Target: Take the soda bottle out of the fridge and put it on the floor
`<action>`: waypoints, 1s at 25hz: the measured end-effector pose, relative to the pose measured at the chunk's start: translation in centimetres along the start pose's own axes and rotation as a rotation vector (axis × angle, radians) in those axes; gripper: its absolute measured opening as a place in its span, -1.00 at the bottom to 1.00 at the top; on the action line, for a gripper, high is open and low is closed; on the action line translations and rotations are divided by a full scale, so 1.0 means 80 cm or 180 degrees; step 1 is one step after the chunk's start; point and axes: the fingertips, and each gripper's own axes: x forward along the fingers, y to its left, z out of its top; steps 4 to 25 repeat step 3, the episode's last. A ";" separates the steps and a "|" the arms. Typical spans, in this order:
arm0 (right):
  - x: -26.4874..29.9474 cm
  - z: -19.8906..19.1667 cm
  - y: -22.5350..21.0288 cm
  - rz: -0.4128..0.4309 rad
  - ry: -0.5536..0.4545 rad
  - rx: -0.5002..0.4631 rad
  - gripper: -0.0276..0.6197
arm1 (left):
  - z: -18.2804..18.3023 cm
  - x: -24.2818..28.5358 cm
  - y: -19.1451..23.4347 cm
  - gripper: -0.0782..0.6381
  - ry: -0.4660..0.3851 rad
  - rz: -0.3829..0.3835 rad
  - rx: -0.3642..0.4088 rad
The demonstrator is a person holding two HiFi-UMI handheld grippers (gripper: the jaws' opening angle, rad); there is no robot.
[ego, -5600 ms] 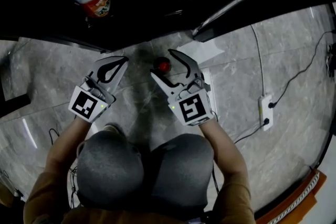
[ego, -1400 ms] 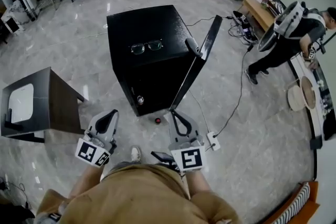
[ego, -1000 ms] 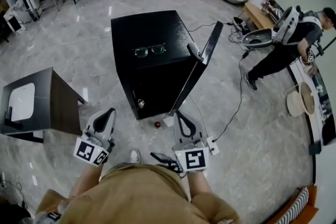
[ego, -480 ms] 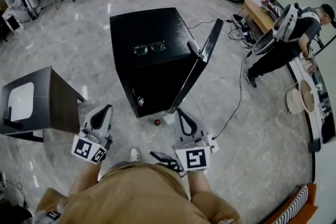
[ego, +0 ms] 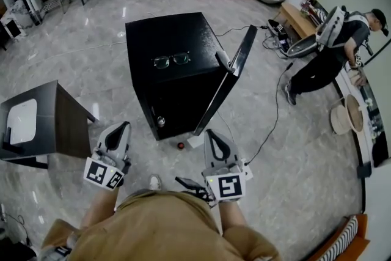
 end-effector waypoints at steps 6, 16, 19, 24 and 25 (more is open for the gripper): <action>0.005 0.004 -0.001 -0.0003 -0.0052 0.0054 -0.91 | 0.002 0.006 -0.002 -0.78 -0.0026 -0.0037 0.0013; 0.005 0.004 -0.001 -0.0003 -0.0052 0.0054 -0.91 | 0.002 0.006 -0.002 -0.78 -0.0026 -0.0037 0.0013; 0.005 0.004 -0.001 -0.0003 -0.0052 0.0054 -0.91 | 0.002 0.006 -0.002 -0.78 -0.0026 -0.0037 0.0013; 0.005 0.004 -0.001 -0.0003 -0.0052 0.0054 -0.91 | 0.002 0.006 -0.002 -0.78 -0.0026 -0.0037 0.0013; 0.005 0.004 -0.001 -0.0003 -0.0052 0.0054 -0.91 | 0.002 0.006 -0.002 -0.78 -0.0026 -0.0037 0.0013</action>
